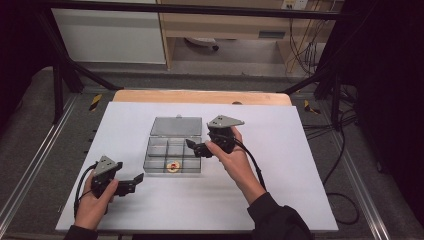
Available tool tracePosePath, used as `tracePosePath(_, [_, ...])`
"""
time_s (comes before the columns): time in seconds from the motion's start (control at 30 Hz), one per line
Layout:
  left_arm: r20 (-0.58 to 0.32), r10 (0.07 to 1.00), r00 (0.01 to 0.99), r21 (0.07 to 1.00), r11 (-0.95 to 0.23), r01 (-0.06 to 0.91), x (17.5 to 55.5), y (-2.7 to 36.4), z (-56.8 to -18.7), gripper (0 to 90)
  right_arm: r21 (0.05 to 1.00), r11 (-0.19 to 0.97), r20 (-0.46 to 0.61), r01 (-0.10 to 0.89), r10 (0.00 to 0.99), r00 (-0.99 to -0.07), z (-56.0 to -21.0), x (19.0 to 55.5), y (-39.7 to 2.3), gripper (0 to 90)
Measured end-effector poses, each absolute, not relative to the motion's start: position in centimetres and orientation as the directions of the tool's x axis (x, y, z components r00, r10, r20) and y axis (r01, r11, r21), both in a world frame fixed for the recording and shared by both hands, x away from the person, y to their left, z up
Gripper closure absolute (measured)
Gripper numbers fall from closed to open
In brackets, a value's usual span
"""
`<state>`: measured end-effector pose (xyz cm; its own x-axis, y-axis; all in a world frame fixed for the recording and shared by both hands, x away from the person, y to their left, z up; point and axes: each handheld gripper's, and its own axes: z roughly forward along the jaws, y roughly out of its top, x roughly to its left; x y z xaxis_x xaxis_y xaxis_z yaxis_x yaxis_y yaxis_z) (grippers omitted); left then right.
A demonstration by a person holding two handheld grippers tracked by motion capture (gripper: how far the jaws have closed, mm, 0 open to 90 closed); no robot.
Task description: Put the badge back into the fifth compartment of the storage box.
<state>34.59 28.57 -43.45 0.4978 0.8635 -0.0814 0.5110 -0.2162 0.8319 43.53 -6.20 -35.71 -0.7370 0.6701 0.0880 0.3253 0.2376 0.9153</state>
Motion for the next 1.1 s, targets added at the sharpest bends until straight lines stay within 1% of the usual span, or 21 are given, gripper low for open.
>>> tracePosePath(0.67, [-0.075, 0.862, 0.501, 0.833, -0.222, 0.507, 34.2, 28.5, -43.4, 7.2, 0.929, 0.197, 0.099, 0.313, 0.682, -0.724, -35.2, 43.9, -9.0, 4.3])
tracePosePath(1.1, [-0.087, 0.871, 0.483, 0.841, -0.195, 0.504, 33.4, 28.2, -43.1, 7.2, 0.934, 0.165, 0.119, 0.318, 0.695, -0.709, -35.3, 43.4, -12.1, 5.5])
